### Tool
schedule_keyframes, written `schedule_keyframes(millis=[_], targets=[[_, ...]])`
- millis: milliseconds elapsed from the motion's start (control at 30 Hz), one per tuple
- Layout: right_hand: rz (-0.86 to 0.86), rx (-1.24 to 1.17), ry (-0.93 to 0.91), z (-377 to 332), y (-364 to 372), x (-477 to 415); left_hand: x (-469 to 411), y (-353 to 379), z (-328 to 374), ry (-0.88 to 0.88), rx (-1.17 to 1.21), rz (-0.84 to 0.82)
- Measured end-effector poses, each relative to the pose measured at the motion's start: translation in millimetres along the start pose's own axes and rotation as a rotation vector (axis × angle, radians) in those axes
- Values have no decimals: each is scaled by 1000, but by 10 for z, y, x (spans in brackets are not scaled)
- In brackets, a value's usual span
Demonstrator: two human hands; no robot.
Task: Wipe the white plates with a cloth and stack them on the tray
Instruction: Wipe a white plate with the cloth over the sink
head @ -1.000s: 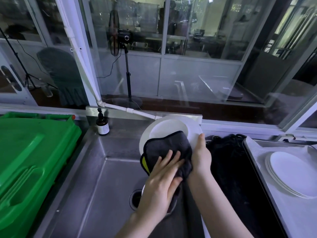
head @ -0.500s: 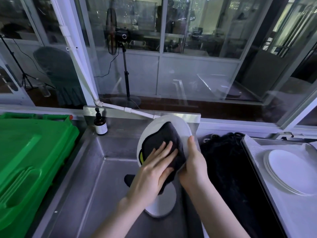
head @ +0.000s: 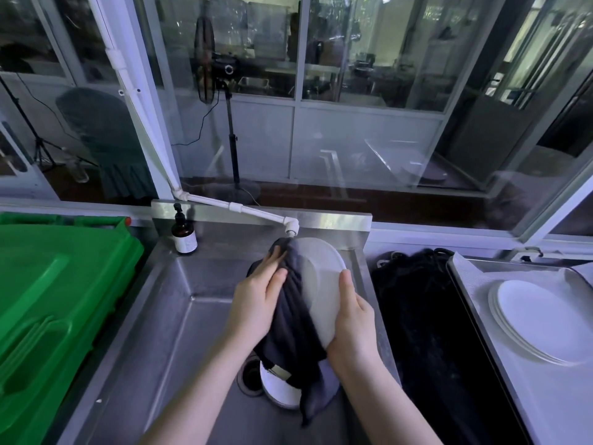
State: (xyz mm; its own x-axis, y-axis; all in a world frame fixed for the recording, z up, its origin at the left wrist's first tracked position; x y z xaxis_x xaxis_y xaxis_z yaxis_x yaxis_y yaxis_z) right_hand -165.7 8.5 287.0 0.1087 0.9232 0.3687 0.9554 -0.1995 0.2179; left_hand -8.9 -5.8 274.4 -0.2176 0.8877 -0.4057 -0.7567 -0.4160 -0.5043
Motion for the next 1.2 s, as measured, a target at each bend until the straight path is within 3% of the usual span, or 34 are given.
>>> schedule_keyframes(millis=[167, 333, 400, 533, 600, 833, 967, 1100, 1200], targets=[[58, -24, -38, -159, -72, -145, 260, -6, 19, 70, 22, 19], [37, -77, -40, -174, -38, -215, 445, 169, 382, 313, 30, -82], [21, -69, -51, -140, -51, -195, 319, 150, 352, 299, 22, -94], [22, -32, -93, -264, -98, -174, 104, 58, 84, 94, 23, -51], [31, -61, -116, -367, -131, -182, 193, 51, 53, 97, 44, -42], [30, -87, -102, -289, -57, -172, 443, 185, 457, 374, 0, -77], [4, -64, -106, -185, -16, -106, 111, 111, 352, 210, 67, -80], [15, -66, -121, -325, -51, -91, 89, 13, 122, 45, 131, 33], [16, -104, -116, -366, -113, -133, 342, 23, 103, 29, 154, 83]])
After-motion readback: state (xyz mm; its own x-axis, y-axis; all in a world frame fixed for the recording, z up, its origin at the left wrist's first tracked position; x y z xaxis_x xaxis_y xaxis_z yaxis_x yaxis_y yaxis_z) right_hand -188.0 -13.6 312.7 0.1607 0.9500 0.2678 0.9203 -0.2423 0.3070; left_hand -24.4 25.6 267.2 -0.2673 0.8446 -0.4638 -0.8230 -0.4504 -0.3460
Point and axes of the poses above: each hand's wrist, its own x-axis away from the middle knuckle, its own y-axis out of the palm, z = x × y, the point moved 4 cm from there along -x, towards the middle knuckle, and after that the axes turned 3 degrees about y, right-handed, at the moved point
